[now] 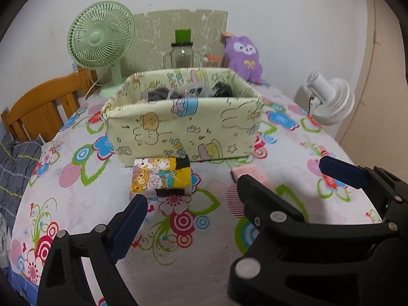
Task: Organize soft objects
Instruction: 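Withdraw both grippers from the box toward the tissue pack and pink packet, then grasp the cartoon tissue pack with the left gripper while the right gripper grasps the pink packet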
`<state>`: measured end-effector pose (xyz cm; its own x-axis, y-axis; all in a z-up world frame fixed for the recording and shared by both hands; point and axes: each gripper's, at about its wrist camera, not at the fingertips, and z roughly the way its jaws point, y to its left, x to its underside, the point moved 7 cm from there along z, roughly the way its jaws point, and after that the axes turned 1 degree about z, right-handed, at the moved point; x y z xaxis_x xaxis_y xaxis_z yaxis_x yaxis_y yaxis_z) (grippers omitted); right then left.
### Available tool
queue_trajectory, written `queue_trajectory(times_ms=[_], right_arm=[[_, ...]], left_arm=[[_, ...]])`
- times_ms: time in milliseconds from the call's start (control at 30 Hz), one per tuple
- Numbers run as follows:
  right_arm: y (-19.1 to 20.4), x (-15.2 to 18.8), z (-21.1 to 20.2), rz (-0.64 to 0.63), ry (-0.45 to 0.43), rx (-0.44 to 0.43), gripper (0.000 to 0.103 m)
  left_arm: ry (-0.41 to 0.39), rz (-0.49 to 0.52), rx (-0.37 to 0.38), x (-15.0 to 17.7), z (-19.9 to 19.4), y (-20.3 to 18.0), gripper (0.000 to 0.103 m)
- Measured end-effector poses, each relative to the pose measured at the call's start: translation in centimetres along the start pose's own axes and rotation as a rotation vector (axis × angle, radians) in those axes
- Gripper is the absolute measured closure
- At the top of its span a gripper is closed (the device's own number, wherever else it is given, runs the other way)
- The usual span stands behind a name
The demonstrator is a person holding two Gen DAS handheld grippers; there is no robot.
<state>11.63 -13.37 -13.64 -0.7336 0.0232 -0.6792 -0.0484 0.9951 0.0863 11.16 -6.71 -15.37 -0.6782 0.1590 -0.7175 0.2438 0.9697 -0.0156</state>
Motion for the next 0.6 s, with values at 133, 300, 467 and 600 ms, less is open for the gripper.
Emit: queue_trajectory(times_ms=[133, 300, 467, 600], right_arm=[[-0.3, 0.3, 1.7, 0.021, 0.037, -0.005, 0.012], [-0.8, 1.0, 3.8, 0.021, 0.091, 0.002, 0.021], [-0.9, 1.7, 5.3, 0.016, 0.131, -0.002, 0.027], [-1.0, 1.9, 6.0, 0.019, 0.147, 0.001, 0.03]], left_arm=[[0.012, 0.019, -0.024, 0.2, 1.1, 0.3, 0.01], [0.042, 0.051, -0.03, 0.9, 2.5, 0.2, 0.01], [0.074, 0.058, -0.028, 1.4, 3.6, 0.0, 0.012], [0.099, 0.046, -0.023, 1.6, 4.4, 0.2, 0.012]])
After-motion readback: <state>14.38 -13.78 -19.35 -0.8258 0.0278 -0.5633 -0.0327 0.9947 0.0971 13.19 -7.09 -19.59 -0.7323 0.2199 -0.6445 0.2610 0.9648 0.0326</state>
